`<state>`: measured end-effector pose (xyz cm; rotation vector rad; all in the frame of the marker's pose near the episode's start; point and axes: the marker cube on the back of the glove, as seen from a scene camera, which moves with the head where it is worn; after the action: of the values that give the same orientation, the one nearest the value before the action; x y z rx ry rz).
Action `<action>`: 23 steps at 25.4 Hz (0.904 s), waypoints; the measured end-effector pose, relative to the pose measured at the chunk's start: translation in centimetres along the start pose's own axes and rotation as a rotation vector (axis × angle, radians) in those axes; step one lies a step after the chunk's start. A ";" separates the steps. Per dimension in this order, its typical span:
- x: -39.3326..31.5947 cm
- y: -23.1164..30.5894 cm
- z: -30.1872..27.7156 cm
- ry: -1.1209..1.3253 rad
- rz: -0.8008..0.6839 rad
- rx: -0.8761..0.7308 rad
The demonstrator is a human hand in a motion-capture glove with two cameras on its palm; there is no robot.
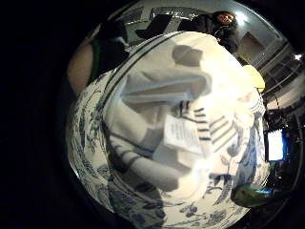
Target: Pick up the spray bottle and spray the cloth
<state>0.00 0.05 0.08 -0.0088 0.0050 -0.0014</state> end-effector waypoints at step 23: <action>1.1 13.6 -2.1 0.061 0.045 -0.160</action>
<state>1.06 13.66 -2.15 -0.1689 0.0663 0.0439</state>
